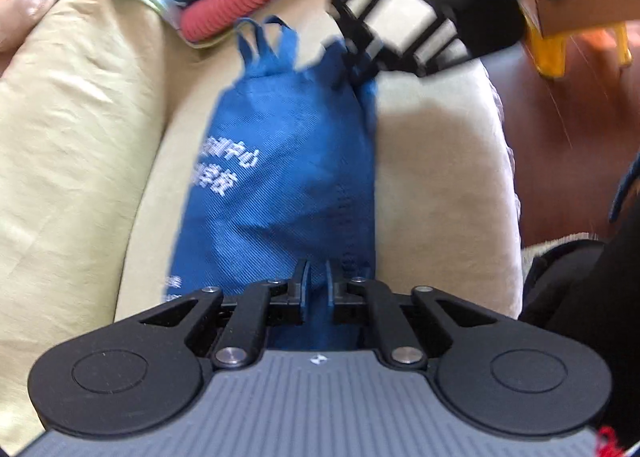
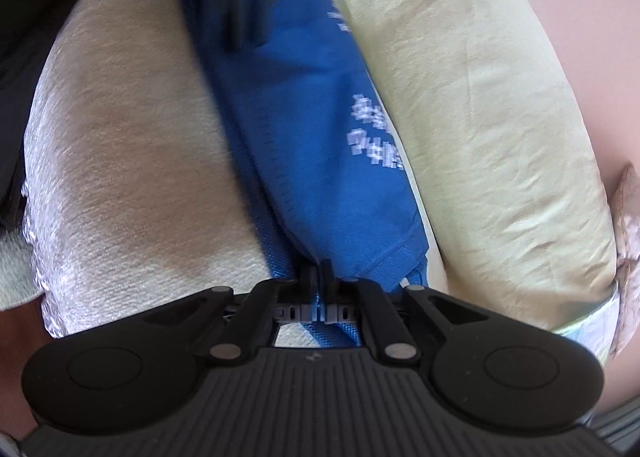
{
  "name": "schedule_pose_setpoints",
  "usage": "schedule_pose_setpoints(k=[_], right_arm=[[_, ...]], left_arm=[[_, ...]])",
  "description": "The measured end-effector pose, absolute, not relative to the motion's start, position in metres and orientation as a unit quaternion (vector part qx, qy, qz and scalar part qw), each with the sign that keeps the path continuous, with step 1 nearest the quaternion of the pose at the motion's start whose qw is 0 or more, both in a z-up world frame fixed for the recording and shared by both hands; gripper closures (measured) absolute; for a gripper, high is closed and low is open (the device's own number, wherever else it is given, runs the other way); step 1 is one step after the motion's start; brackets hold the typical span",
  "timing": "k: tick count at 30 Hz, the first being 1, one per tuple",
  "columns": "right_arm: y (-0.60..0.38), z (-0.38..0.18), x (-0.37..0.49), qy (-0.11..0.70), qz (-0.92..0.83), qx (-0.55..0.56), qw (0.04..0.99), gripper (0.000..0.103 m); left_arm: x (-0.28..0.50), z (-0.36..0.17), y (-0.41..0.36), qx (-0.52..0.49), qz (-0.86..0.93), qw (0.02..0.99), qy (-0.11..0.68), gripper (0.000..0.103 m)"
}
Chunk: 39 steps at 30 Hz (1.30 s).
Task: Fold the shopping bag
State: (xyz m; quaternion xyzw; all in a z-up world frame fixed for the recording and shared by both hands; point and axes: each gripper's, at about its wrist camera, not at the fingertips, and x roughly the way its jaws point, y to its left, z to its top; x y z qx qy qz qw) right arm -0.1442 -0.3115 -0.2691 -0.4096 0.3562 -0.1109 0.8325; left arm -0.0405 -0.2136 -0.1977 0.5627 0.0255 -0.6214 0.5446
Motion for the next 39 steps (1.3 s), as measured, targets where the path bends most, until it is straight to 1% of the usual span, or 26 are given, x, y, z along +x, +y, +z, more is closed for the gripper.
schedule_pose_setpoints(k=[1, 2, 3, 4, 6, 8, 10, 12, 13, 14, 16, 19, 20, 21, 22, 23, 25, 26, 27, 29, 32, 35, 39], right_arm=[[-0.316, -0.265, -0.146, 0.352, -0.121, -0.372, 0.850, 0.095], [-0.323, -0.264, -0.151, 0.348, -0.134, -0.300, 0.878, 0.085], [-0.329, -0.264, -0.157, 0.342, -0.145, -0.226, 0.901, 0.079], [-0.336, -0.263, -0.162, 0.334, -0.155, -0.151, 0.918, 0.071], [-0.350, -0.262, -0.173, 0.311, -0.173, 0.003, 0.935, 0.070], [-0.363, -0.261, -0.184, 0.280, -0.187, 0.156, 0.929, 0.067], [-0.376, -0.260, -0.195, 0.242, -0.196, 0.305, 0.900, 0.066], [-0.390, -0.259, -0.206, 0.199, -0.200, 0.447, 0.849, 0.064], [-0.396, -0.259, -0.211, 0.175, -0.201, 0.514, 0.815, 0.060], [-0.401, -0.260, -0.214, 0.155, -0.202, 0.567, 0.784, 0.055], [-0.402, -0.273, -0.205, 0.135, -0.215, 0.607, 0.753, 0.055], [-0.400, -0.273, -0.195, 0.124, -0.230, 0.597, 0.758, 0.058], [-0.400, -0.274, -0.192, 0.121, -0.232, 0.596, 0.759, 0.062], [-0.400, -0.275, -0.189, 0.116, -0.235, 0.593, 0.762, 0.070], [-0.401, -0.277, -0.186, 0.114, -0.238, 0.589, 0.764, 0.091], [-0.403, -0.279, -0.184, 0.116, -0.239, 0.584, 0.767, 0.096], [-0.408, -0.280, -0.176, 0.116, -0.236, 0.573, 0.776, 0.098], [-0.411, -0.277, -0.170, 0.123, -0.235, 0.559, 0.786, 0.098], [-0.416, -0.263, -0.156, 0.146, -0.233, 0.520, 0.809, 0.098], [-0.431, -0.245, -0.126, 0.187, -0.220, 0.459, 0.840, 0.097], [-0.463, -0.228, -0.077, 0.235, -0.187, 0.396, 0.868, 0.097], [-0.496, -0.217, -0.020, 0.277, -0.137, 0.337, 0.889, 0.097], [-0.523, -0.204, 0.052, 0.326, -0.079, 0.242, 0.911, 0.097]], left_arm=[[-0.040, -0.197, -0.213, 0.562, -0.623, 0.543, 0.029, 0.103], [-0.039, -0.196, -0.212, 0.561, -0.625, 0.542, 0.032, 0.103], [-0.038, -0.195, -0.212, 0.560, -0.626, 0.541, 0.035, 0.103], [-0.038, -0.196, -0.212, 0.561, -0.627, 0.540, 0.034, 0.103], [-0.038, -0.198, -0.212, 0.563, -0.628, 0.537, 0.030, 0.103], [-0.038, -0.200, -0.211, 0.563, -0.629, 0.536, 0.027, 0.103], [-0.036, -0.199, -0.212, 0.560, -0.632, 0.535, 0.032, 0.103], [-0.036, -0.199, -0.212, 0.559, -0.633, 0.534, 0.034, 0.103], [-0.035, -0.198, -0.212, 0.558, -0.633, 0.535, 0.035, 0.103], [-0.034, -0.197, -0.212, 0.556, -0.634, 0.536, 0.038, 0.103], [-0.033, -0.195, -0.212, 0.549, -0.637, 0.539, 0.047, 0.103], [-0.028, -0.193, -0.215, 0.535, -0.643, 0.544, 0.063, 0.103], [-0.027, -0.192, -0.215, 0.532, -0.644, 0.546, 0.067, 0.103], [-0.025, -0.192, -0.216, 0.527, -0.646, 0.548, 0.072, 0.103], [-0.023, -0.190, -0.217, 0.522, -0.647, 0.550, 0.080, 0.103], [-0.022, -0.189, -0.218, 0.519, -0.647, 0.552, 0.084, 0.103], [-0.018, -0.185, -0.221, 0.508, -0.644, 0.563, 0.103, 0.103], [-0.016, -0.182, -0.223, 0.508, -0.637, 0.571, 0.106, 0.101], [-0.015, -0.180, -0.224, 0.508, -0.629, 0.579, 0.108, 0.099], [-0.013, -0.172, -0.224, 0.518, -0.609, 0.593, 0.096, 0.085], [-0.003, -0.154, -0.213, 0.528, -0.584, 0.613, 0.072, 0.085], [0.012, -0.141, -0.198, 0.528, -0.561, 0.634, 0.070, 0.084], [0.043, -0.138, -0.175, 0.530, -0.530, 0.655, 0.092, 0.084]])
